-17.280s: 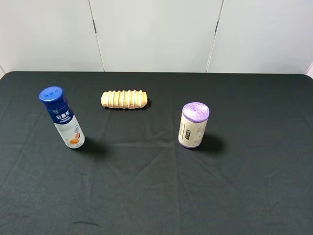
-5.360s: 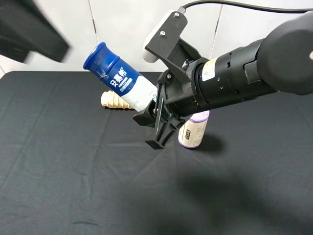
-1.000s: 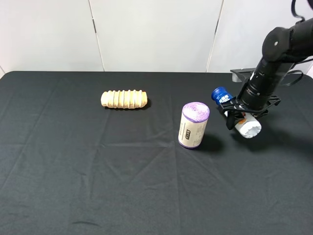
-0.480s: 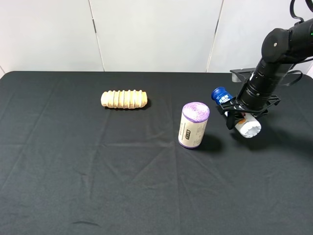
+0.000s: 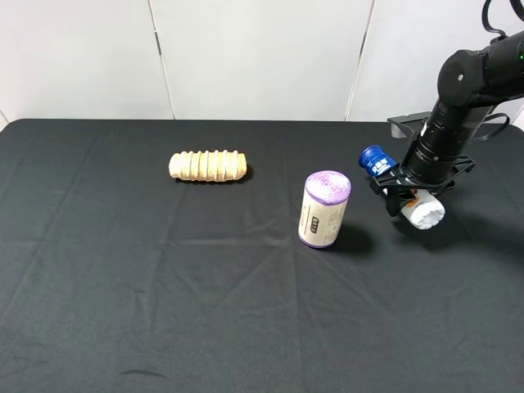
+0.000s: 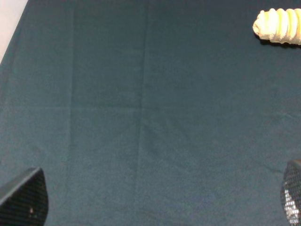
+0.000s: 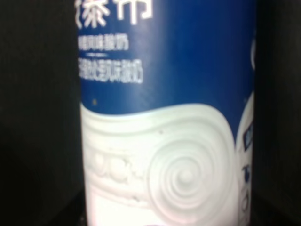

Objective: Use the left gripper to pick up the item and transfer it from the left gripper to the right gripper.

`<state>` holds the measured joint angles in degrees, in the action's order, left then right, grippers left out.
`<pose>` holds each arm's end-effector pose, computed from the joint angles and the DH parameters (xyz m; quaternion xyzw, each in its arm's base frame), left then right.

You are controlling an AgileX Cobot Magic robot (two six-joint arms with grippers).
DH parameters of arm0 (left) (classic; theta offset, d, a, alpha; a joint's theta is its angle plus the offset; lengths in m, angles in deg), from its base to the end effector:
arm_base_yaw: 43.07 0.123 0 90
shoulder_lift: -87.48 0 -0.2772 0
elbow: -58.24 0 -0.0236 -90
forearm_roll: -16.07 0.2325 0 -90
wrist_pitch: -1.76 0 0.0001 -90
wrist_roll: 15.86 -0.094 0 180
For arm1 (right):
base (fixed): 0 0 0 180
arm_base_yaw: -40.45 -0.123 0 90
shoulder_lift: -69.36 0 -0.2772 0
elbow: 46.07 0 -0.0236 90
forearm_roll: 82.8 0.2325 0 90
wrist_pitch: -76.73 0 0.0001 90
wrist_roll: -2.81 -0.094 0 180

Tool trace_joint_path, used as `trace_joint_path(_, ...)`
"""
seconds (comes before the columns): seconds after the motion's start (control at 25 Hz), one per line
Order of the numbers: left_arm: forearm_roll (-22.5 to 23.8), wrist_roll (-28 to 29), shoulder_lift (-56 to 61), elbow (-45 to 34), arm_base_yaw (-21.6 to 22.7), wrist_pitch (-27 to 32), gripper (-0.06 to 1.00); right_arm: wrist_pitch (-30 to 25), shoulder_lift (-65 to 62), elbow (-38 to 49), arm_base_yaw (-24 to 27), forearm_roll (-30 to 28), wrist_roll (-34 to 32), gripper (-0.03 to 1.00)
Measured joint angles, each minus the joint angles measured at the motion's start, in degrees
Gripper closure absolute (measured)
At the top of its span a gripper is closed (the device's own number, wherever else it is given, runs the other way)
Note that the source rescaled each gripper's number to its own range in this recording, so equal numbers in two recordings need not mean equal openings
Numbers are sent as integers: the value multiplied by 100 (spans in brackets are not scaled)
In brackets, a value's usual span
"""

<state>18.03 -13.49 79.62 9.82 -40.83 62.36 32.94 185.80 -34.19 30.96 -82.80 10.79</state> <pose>-0.0106 0.0024 0.2671 -0.0349 0.8513 0.0165 0.5233 0.3287 0.0549 0.1524 -0.1515 0.9861 0.0009 0.0688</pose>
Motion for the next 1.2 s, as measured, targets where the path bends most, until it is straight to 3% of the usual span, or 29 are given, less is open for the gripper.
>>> trace_joint_path(0.08, 0, 0, 0, 0, 0, 0, -5, 0, 0, 0, 0, 0, -6, 96)
trace_joint_path(0.12, 0, 0, 0, 0, 0, 0, -5, 0, 0, 0, 0, 0, -17, 90)
trace_joint_path(0.16, 0, 0, 0, 0, 0, 0, -5, 0, 0, 0, 0, 0, -48, 69)
trace_joint_path(0.2, 0, 0, 0, 0, 0, 0, -5, 6, 0, -4, 0, 0, -82, 39)
trace_joint_path(0.24, 0, 0, 0, 0, 0, 0, -5, 6, -7, -4, 0, 0, -126, 22)
trace_joint_path(0.32, 0, 0, 0, 0, 0, 0, -5, 20, -7, -4, 0, 0, -167, 7)
trace_joint_path(0.4, 0, 0, 0, 0, 0, 0, -5, 20, -7, -4, 0, 0, -169, -1)
trace_joint_path(1.0, 0, 0, 0, 0, 0, 0, -5, 67, -7, -11, 0, 0, -205, -3)
trace_joint_path(1.2, 0, 0, 0, 0, 0, 0, -5, -173, -132, -22, 0, 0, -207, -3)
